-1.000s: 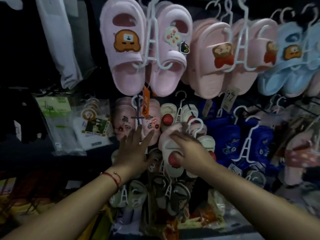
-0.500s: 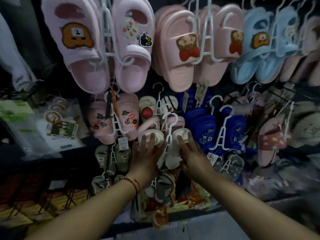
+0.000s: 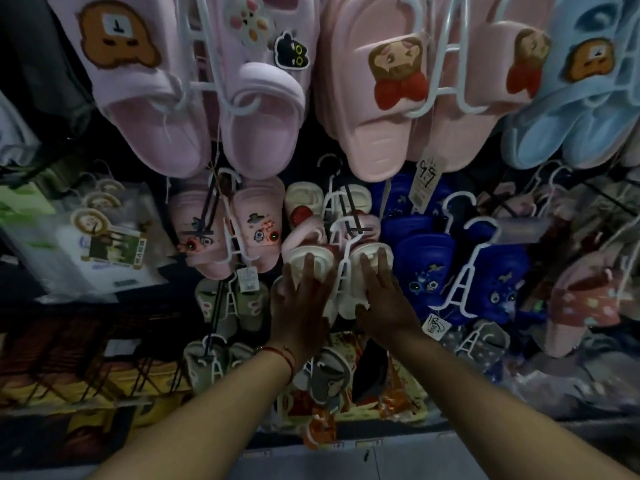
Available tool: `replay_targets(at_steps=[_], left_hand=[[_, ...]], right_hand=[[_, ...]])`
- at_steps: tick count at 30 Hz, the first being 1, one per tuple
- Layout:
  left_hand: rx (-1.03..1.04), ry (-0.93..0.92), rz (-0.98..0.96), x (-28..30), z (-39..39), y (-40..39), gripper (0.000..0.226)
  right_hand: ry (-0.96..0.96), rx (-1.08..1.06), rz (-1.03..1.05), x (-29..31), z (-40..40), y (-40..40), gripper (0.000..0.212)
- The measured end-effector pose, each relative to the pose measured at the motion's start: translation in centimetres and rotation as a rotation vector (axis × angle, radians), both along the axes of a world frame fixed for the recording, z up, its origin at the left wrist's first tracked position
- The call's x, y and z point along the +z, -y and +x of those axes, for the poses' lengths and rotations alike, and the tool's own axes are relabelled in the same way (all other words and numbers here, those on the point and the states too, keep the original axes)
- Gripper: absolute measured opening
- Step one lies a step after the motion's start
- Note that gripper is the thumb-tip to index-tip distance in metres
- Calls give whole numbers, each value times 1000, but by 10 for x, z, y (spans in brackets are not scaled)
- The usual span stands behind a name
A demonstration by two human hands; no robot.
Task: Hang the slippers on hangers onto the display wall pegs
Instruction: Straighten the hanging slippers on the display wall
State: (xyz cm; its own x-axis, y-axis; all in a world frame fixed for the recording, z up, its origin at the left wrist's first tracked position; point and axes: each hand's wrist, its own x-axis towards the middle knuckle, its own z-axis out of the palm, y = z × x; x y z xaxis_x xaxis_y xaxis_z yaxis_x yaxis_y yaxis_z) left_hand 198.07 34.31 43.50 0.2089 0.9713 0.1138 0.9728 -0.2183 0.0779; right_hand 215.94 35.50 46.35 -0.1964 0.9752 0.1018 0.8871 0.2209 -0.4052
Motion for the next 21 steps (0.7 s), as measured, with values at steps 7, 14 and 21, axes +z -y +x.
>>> replay_targets(at_steps=[7, 14, 21], left_hand=[[94, 11, 86, -3, 8, -50, 110], [162, 7, 132, -7, 11, -70, 113], [43, 206, 231, -19, -1, -68, 109]], right_hand=[[-57, 60, 93, -7, 1, -38, 96], [-38, 61, 92, -14, -2, -70, 90], [-45, -9, 110, -19, -13, -68, 94]])
